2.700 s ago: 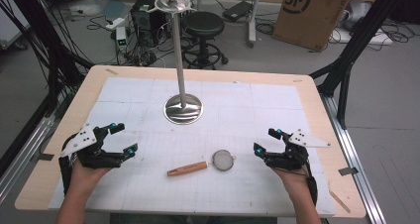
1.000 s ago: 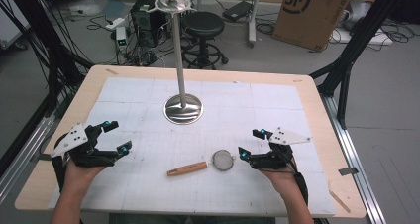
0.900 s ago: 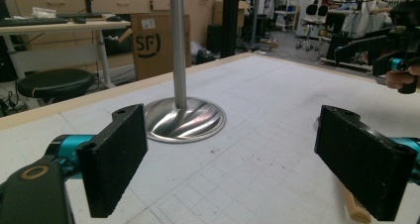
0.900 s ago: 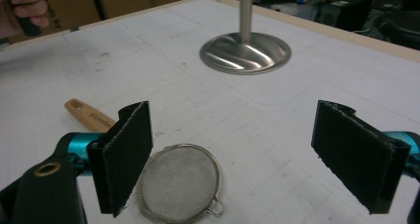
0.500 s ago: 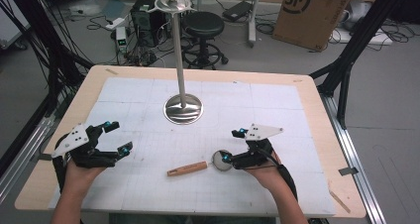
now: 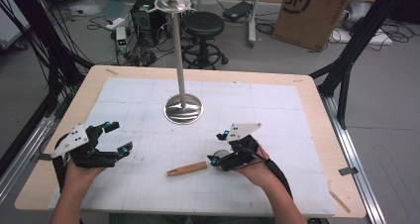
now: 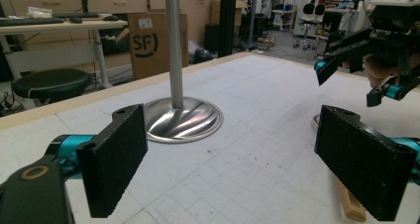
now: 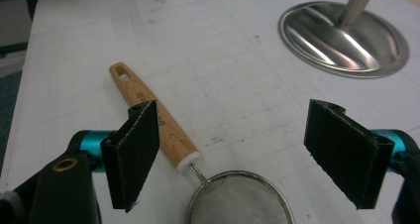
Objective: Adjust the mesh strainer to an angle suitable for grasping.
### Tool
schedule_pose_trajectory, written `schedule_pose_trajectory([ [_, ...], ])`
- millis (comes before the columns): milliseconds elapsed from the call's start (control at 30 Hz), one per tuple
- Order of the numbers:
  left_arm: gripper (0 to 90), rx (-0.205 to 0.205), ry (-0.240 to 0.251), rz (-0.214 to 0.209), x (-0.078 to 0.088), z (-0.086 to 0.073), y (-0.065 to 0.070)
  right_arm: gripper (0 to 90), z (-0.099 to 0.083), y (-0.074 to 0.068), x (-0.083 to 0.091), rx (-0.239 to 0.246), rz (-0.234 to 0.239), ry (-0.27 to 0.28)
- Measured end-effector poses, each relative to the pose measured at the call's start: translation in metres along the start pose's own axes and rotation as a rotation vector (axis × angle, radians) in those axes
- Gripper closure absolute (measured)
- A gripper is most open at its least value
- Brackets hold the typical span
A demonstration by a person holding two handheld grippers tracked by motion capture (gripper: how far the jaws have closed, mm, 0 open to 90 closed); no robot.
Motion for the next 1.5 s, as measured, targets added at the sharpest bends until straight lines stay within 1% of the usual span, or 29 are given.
schedule_pose_trajectory([
  [33,13.5,-0.001,-0.001,-0.001,0.000,0.000,0.000,21.9,0.000,-0.001,-0.002,0.008,0.007,-0.016],
  [67,13.5,-0.003,-0.003,0.001,0.000,0.000,0.000,21.9,0.000,-0.001,-0.002,0.008,0.007,-0.016],
  [100,13.5,-0.002,-0.003,-0.001,0.000,0.000,0.000,22.8,0.000,-0.004,-0.006,0.029,0.020,-0.052],
  [133,13.5,-0.001,-0.002,-0.001,0.000,0.000,0.000,22.8,0.000,-0.004,-0.006,0.029,0.020,-0.052],
  [167,13.5,-0.001,-0.003,-0.001,0.000,0.000,0.000,24.7,0.001,-0.007,-0.011,0.054,0.031,-0.072],
  [233,13.5,-0.002,-0.006,0.000,0.000,-0.001,0.000,25.6,0.002,-0.010,-0.015,0.070,0.039,-0.083],
  [267,13.5,-0.002,-0.005,0.001,-0.001,-0.001,0.000,25.6,0.002,-0.010,-0.015,0.070,0.039,-0.083],
  [300,13.6,0.000,-0.004,0.005,0.000,-0.001,-0.001,26.8,0.002,-0.012,-0.018,0.079,0.038,-0.100],
  [333,13.6,-0.001,-0.006,0.007,0.000,-0.001,-0.001,26.8,0.002,-0.012,-0.018,0.079,0.038,-0.100],
  [367,13.6,0.001,-0.004,0.008,0.000,-0.001,-0.001,28.4,0.002,-0.013,-0.020,0.091,0.040,-0.110],
  [533,13.6,-0.002,-0.009,0.006,0.000,-0.001,-0.001,32.6,-0.002,-0.020,-0.027,0.136,0.069,-0.158],
  [600,13.6,-0.003,-0.011,0.006,-0.001,-0.001,-0.001,33.6,-0.003,-0.021,-0.030,0.147,0.072,-0.176],
  [633,13.6,-0.002,-0.012,0.005,-0.001,-0.001,-0.001,34.5,-0.004,-0.022,-0.032,0.160,0.069,-0.195],
  [667,13.6,-0.002,-0.012,0.006,-0.001,-0.001,-0.001,34.5,-0.004,-0.022,-0.032,0.160,0.069,-0.195],
  [733,13.6,-0.002,-0.012,0.008,0.000,-0.001,-0.001,35.9,-0.005,-0.023,-0.034,0.178,0.072,-0.215],
  [800,13.5,-0.001,-0.012,0.009,0.000,-0.001,-0.001,36.4,-0.005,-0.023,-0.035,0.181,0.071,-0.225],
  [833,13.5,-0.001,-0.013,0.009,0.000,-0.001,-0.001,37.3,-0.006,-0.023,-0.037,0.195,0.070,-0.244],
  [933,13.6,0.000,-0.013,0.009,-0.001,-0.002,-0.001,39.8,-0.009,-0.025,-0.040,0.207,0.077,-0.281],
  [1000,13.6,0.001,-0.013,0.009,-0.001,-0.002,-0.002,40.8,-0.011,-0.025,-0.041,0.213,0.080,-0.291],
  [1067,13.6,-0.001,-0.014,0.009,-0.001,-0.002,-0.002,44.1,-0.013,-0.026,-0.042,0.223,0.084,-0.318],
  [1100,13.6,-0.001,-0.015,0.009,-0.001,-0.002,-0.002,46.2,-0.016,-0.029,-0.045,0.240,0.097,-0.340],
  [1133,13.6,-0.001,-0.015,0.010,-0.001,-0.002,-0.002,46.2,-0.016,-0.029,-0.045,0.240,0.097,-0.340],
  [1167,13.6,0.000,-0.014,0.009,-0.001,-0.002,-0.002,48.5,-0.018,-0.031,-0.047,0.247,0.106,-0.358],
  [1200,13.6,0.000,-0.014,0.009,-0.001,-0.002,-0.002,48.5,-0.018,-0.031,-0.047,0.247,0.106,-0.358],
  [1267,13.6,0.001,-0.015,0.008,-0.001,-0.002,-0.001,51.4,-0.021,-0.031,-0.049,0.246,0.120,-0.380],
  [1333,13.6,0.001,-0.017,0.009,-0.001,-0.002,-0.002,52.7,-0.021,-0.031,-0.050,0.246,0.123,-0.380],
  [1400,13.6,0.002,-0.017,0.011,-0.001,-0.002,-0.002,55.7,-0.022,-0.031,-0.051,0.226,0.139,-0.387],
  [1433,13.6,0.001,-0.018,0.010,-0.001,-0.002,-0.002,60.9,-0.022,-0.031,-0.050,0.220,0.143,-0.391],
  [1500,13.6,0.000,-0.019,0.011,-0.001,-0.002,-0.002,61.9,-0.022,-0.032,-0.050,0.220,0.143,-0.392],
])
Point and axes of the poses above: each handheld gripper's, and its own axes: x roughly backward along the jaws, z roughly out of its top, y roughly to its right, the point moved 8 cm from there along -x, roughly forward along the jaws, and after that the axes turned 3 degrees about -z, right-handed, at the moved point
